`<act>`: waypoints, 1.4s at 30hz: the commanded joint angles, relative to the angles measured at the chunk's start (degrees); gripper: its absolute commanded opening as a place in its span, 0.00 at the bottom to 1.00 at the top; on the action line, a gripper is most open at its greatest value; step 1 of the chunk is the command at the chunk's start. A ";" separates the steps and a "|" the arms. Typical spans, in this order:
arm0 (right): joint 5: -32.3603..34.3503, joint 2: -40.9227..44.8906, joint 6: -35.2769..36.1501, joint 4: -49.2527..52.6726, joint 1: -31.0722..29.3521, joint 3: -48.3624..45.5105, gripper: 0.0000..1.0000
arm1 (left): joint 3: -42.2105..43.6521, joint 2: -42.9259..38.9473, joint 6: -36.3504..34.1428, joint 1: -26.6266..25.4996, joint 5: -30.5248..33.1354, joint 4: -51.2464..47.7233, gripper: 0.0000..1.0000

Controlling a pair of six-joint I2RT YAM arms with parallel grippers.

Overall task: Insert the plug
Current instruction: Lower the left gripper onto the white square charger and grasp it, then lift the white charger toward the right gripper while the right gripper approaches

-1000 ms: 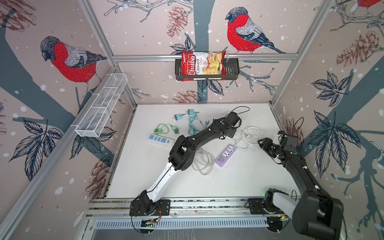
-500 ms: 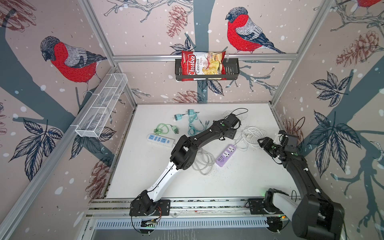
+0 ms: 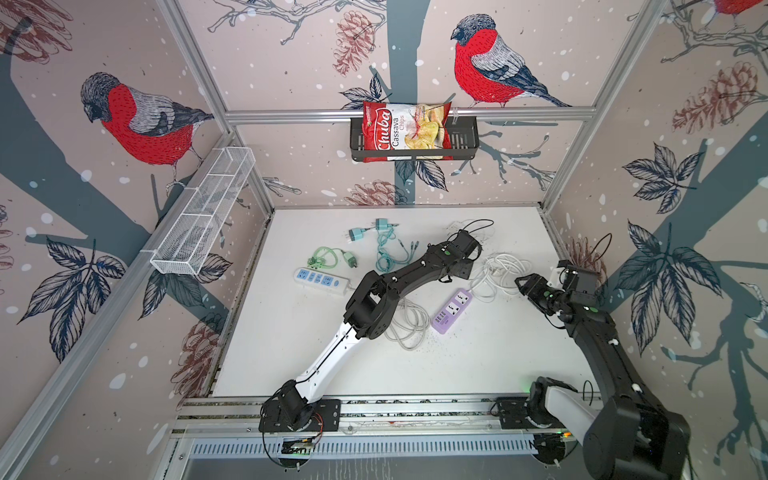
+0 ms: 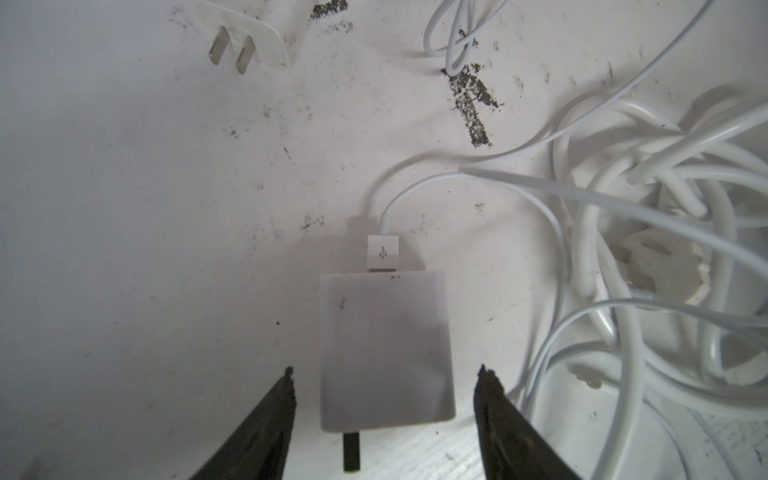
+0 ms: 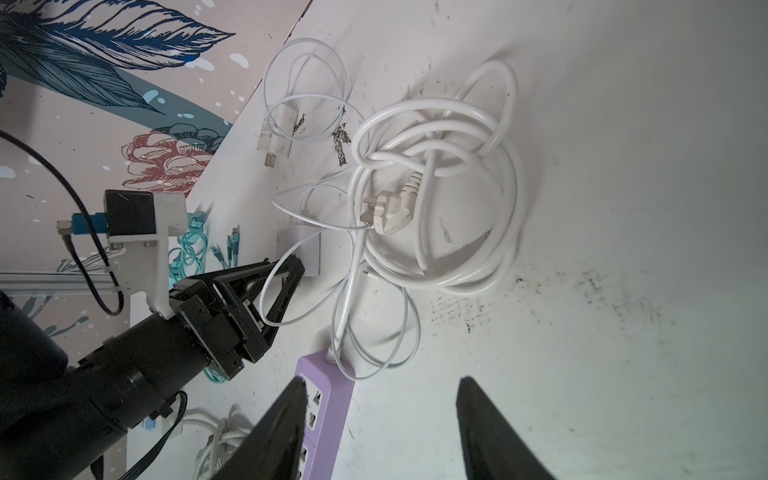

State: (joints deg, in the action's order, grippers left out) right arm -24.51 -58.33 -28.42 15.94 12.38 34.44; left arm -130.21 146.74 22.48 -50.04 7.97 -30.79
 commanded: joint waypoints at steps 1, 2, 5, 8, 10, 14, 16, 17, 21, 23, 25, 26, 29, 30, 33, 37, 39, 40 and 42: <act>-1.20 -0.22 0.99 -0.04 -0.07 0.59 0.59 | -1.01 0.80 0.43 0.05 -0.43 1.05 0.68; -1.16 -0.21 1.11 0.13 -0.04 0.71 0.59 | -1.40 1.15 0.41 0.16 -0.96 0.88 0.67; -0.97 -0.21 1.43 0.57 0.00 1.07 0.59 | -2.33 1.88 0.94 0.19 -0.85 -0.04 0.66; -1.15 -0.12 1.35 0.67 0.05 1.25 0.59 | -2.41 2.32 1.54 0.47 -1.63 -0.30 0.66; -1.32 0.05 1.34 0.75 0.01 1.27 0.59 | -2.41 2.46 1.77 0.69 -1.81 -0.59 0.64; -1.31 0.23 1.17 0.67 0.08 1.17 0.59 | -2.40 2.81 2.10 0.83 -2.23 -0.77 0.58; -1.24 0.23 1.12 0.67 0.10 1.16 0.58 | -2.47 2.94 2.09 1.06 -2.69 -0.64 0.54; -1.24 0.23 1.14 0.67 0.10 1.16 0.58 | -2.50 3.03 2.06 1.00 -2.85 -0.67 0.52; -1.23 0.32 1.05 0.67 0.10 1.16 0.58 | -2.51 3.20 2.01 1.17 -2.65 -1.07 0.48; -1.08 0.34 1.00 0.80 0.10 1.16 0.58 | -2.50 3.27 1.89 1.17 -2.68 -1.16 0.44; -1.06 0.32 0.91 0.75 0.10 1.25 0.58 | -2.50 3.28 1.53 1.18 -2.76 -1.21 0.41; -1.22 0.32 0.76 0.75 0.10 1.25 0.58 | -2.53 3.24 1.43 1.17 -2.71 -1.36 0.39; -2.02 0.58 0.59 0.91 0.10 1.46 0.58 | -1.97 2.96 0.32 1.18 -2.87 -1.05 0.32; -2.27 0.73 0.47 1.02 0.10 1.59 0.58 | -1.68 2.65 0.05 1.26 -2.82 -1.03 0.31; -3.22 1.41 0.09 1.20 0.10 2.31 0.58 | -0.19 0.39 0.01 1.22 -1.98 -0.73 0.29; -3.92 2.81 -1.23 1.28 0.01 3.65 0.57 | 3.85 -5.02 -1.78 1.24 -0.48 0.99 0.26; -4.94 3.64 -1.71 1.15 -0.17 4.52 0.57 | 6.67 -8.22 -2.32 1.17 0.86 2.21 0.25; -5.36 4.03 -1.94 1.13 -0.37 5.15 0.57 | 8.40 -9.98 -2.55 1.19 1.63 3.11 0.25; -6.14 4.81 -2.23 1.28 -0.91 6.36 0.57 | 11.90 -13.42 -3.24 1.20 2.57 5.16 0.24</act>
State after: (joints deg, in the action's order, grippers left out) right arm -28.34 -54.41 -29.85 17.21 12.10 39.35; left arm -121.08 137.47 20.95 -48.90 7.90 -30.09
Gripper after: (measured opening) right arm 0.574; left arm 0.525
